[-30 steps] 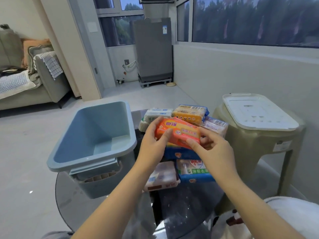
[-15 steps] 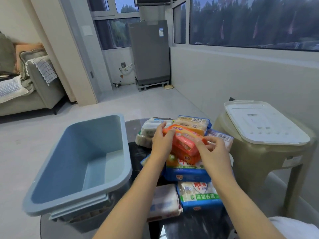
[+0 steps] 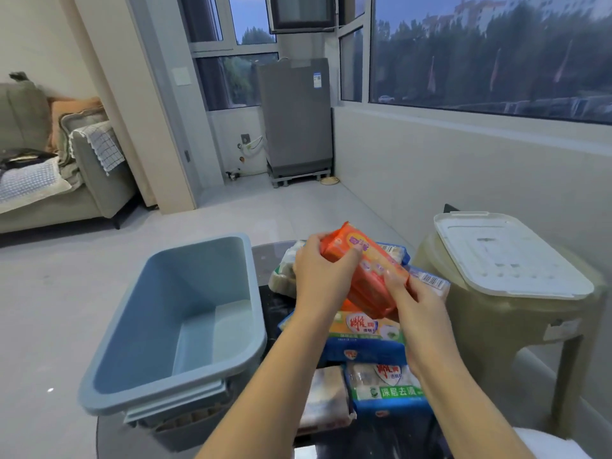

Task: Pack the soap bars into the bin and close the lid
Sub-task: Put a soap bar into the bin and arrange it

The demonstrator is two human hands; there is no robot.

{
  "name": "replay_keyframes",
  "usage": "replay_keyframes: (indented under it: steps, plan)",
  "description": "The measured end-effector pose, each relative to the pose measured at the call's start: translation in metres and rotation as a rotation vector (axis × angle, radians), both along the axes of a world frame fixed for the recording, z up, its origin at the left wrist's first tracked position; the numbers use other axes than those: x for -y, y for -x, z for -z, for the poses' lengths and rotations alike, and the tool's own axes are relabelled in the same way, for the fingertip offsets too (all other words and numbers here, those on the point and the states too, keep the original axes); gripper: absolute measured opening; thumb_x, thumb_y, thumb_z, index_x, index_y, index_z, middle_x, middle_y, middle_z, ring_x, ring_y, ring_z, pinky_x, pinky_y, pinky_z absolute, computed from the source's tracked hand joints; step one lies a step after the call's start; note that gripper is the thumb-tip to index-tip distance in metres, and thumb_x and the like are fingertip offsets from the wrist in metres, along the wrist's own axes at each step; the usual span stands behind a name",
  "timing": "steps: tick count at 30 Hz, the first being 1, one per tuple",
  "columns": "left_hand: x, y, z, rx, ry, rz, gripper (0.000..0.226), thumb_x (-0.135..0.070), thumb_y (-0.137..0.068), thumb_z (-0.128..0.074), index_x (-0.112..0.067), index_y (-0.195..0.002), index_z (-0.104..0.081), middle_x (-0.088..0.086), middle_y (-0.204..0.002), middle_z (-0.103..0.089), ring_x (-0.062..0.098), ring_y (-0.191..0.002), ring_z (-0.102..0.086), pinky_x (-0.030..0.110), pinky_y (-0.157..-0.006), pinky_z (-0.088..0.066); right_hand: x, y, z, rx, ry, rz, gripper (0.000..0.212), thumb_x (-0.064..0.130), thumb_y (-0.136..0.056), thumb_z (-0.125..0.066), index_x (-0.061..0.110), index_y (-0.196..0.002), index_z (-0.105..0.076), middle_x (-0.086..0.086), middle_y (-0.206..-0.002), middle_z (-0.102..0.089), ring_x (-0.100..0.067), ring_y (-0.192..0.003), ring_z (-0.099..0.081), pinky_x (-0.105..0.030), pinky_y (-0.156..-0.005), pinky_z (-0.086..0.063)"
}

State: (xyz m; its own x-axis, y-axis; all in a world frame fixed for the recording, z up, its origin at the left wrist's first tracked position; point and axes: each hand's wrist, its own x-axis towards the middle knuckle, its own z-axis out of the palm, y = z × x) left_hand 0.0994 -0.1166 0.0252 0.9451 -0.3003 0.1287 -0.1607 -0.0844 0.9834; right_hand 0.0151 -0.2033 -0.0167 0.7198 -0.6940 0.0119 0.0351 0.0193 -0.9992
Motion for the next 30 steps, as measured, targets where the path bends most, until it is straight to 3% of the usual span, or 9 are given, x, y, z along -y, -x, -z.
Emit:
replay_keyframes:
  steps: [5, 7, 9, 13, 17, 23, 25, 27, 30]
  plan:
    - [-0.029, 0.002, -0.048, -0.213, 0.214, 0.014, 0.076, -0.034, -0.064, -0.082, -0.018, -0.127, -0.044, 0.009, -0.117, -0.061, 0.031, -0.100, -0.066, 0.051, -0.083, -0.056, -0.024, -0.001, -0.036, 0.151, -0.054, -0.064, 0.041, 0.052, -0.078, -0.063, 0.024, -0.109, -0.062, 0.000, -0.091, -0.073, -0.014, -0.075, -0.072, -0.018, -0.054, -0.053]
    - [-0.044, -0.003, -0.059, -0.212, 0.298, 0.040, 0.052, -0.025, -0.069, -0.081, -0.003, -0.111, -0.060, 0.011, -0.099, -0.071, 0.025, -0.087, -0.071, 0.040, -0.078, -0.059, -0.036, -0.010, -0.047, 0.179, -0.072, -0.069, 0.046, 0.051, -0.073, -0.068, 0.020, -0.106, -0.061, -0.003, -0.091, -0.074, -0.017, -0.075, -0.073, -0.024, -0.056, -0.056]
    - [-0.060, -0.009, -0.066, -0.242, 0.315, 0.057, 0.028, -0.022, -0.074, -0.077, -0.009, -0.096, -0.066, 0.007, -0.086, -0.073, 0.017, -0.072, -0.071, 0.033, -0.070, -0.058, -0.050, -0.021, -0.056, 0.176, -0.063, -0.093, 0.051, 0.050, -0.070, -0.071, 0.015, -0.105, -0.061, -0.006, -0.091, -0.073, -0.019, -0.075, -0.073, -0.033, -0.060, -0.058]
    - [-0.097, -0.028, -0.064, -0.321, 0.283, 0.065, 0.048, -0.024, -0.077, -0.075, -0.013, -0.120, -0.055, 0.008, -0.105, -0.071, 0.020, -0.083, -0.070, 0.033, -0.064, -0.059, -0.077, -0.045, -0.061, 0.170, -0.032, -0.163, 0.047, 0.046, -0.071, -0.073, 0.015, -0.102, -0.058, -0.006, -0.092, -0.070, -0.014, -0.074, -0.071, -0.020, -0.048, -0.051]
    - [-0.131, -0.051, -0.056, -0.359, 0.286, -0.020, 0.031, -0.021, -0.080, -0.070, -0.013, -0.108, -0.060, 0.004, -0.082, -0.069, 0.016, -0.066, -0.066, 0.025, -0.055, -0.056, -0.100, -0.069, -0.061, 0.076, 0.091, -0.308, 0.041, 0.049, -0.070, -0.072, 0.023, -0.097, -0.055, -0.001, -0.095, -0.067, -0.016, -0.084, -0.069, -0.037, -0.076, -0.058]
    - [-0.169, -0.091, -0.036, -0.525, 0.222, -0.147, 0.019, -0.029, -0.087, -0.060, -0.011, -0.079, -0.058, 0.004, -0.056, -0.065, 0.014, -0.046, -0.060, 0.017, -0.042, -0.048, -0.105, -0.095, -0.049, -0.075, 0.493, -0.518, 0.038, 0.052, -0.080, -0.061, 0.031, -0.112, -0.062, 0.010, -0.110, -0.061, -0.008, -0.103, -0.057, -0.026, -0.085, -0.046]
    - [-0.174, -0.101, -0.024, -0.622, 0.153, -0.119, 0.023, -0.030, -0.092, -0.054, -0.011, -0.079, -0.057, 0.006, -0.057, -0.066, 0.016, -0.047, -0.063, 0.022, -0.052, -0.054, -0.103, -0.102, -0.041, -0.118, 0.570, -0.516, 0.044, 0.049, -0.084, -0.056, 0.033, -0.126, -0.052, 0.008, -0.126, -0.050, -0.011, -0.117, -0.047, -0.031, -0.096, -0.041]
    - [-0.174, -0.111, -0.007, -0.689, 0.060, -0.106, 0.022, -0.030, -0.092, -0.053, -0.011, -0.084, -0.059, 0.008, -0.075, -0.067, 0.021, -0.067, -0.064, 0.037, -0.080, -0.052, -0.102, -0.107, -0.032, -0.156, 0.552, -0.546, 0.050, 0.043, -0.089, -0.053, 0.032, -0.136, -0.041, 0.008, -0.138, -0.041, -0.010, -0.127, -0.038, -0.033, -0.103, -0.035]
    - [-0.166, -0.120, 0.013, -0.757, -0.020, -0.085, 0.021, -0.026, -0.094, -0.049, -0.008, -0.089, -0.059, 0.011, -0.084, -0.066, 0.025, -0.078, -0.063, 0.041, -0.087, -0.048, -0.102, -0.109, -0.019, -0.163, 0.460, -0.640, 0.048, 0.035, -0.092, -0.051, 0.043, -0.136, -0.034, 0.025, -0.131, -0.041, 0.010, -0.114, -0.039, -0.016, -0.093, -0.033]
